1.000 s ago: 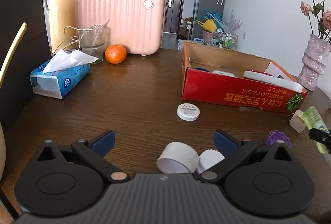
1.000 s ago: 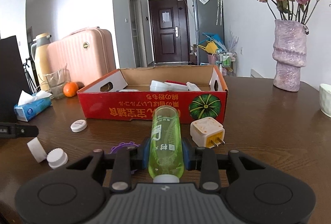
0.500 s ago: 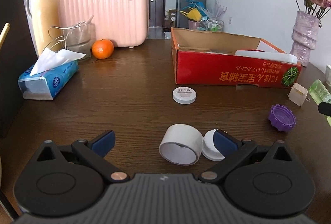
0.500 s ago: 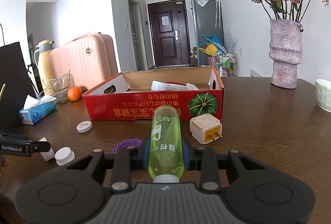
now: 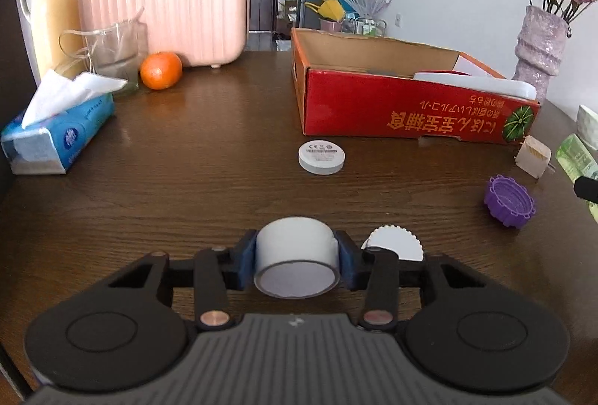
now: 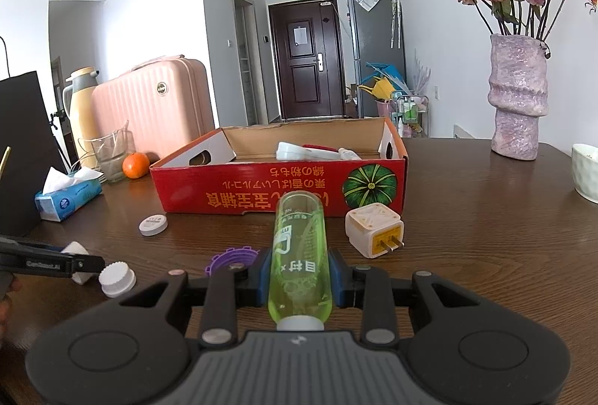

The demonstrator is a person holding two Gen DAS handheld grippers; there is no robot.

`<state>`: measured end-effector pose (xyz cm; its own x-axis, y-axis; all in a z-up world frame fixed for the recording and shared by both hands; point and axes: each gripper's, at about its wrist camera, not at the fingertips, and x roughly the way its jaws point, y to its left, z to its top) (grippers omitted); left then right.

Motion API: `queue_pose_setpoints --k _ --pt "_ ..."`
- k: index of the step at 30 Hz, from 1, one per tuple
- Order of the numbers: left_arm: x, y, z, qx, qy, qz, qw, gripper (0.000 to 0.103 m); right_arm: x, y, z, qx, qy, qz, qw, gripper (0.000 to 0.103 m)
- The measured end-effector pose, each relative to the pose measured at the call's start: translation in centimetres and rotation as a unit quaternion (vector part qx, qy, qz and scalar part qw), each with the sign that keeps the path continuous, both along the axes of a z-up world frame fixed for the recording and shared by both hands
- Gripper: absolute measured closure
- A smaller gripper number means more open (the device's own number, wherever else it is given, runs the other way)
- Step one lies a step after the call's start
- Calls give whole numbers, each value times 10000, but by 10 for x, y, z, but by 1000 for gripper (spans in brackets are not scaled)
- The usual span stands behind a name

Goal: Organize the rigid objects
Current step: 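Close the left gripper on the white tape roll while the right holds the green bottle, then carry the tape roll and green bottle over the red box with both grippers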

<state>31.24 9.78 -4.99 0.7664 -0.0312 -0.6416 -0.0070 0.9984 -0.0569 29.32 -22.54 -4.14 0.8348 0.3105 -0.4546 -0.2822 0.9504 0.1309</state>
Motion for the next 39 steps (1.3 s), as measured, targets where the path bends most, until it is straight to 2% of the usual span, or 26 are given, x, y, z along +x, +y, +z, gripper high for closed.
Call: queue_pose_setpoints --k 13,22,39 --pt "-8 2 10 162 -336 311 9988 59 -3 0 1 22 -87 2 10000 73" --pt "-18 1 21 81 -600 580 9965 59 -6 -5 7 111 -207 -53 9997 73" --pt "-15 -36 56 3 -997 483 9939 59 13 -13 32 162 -442 -187 9987 73"
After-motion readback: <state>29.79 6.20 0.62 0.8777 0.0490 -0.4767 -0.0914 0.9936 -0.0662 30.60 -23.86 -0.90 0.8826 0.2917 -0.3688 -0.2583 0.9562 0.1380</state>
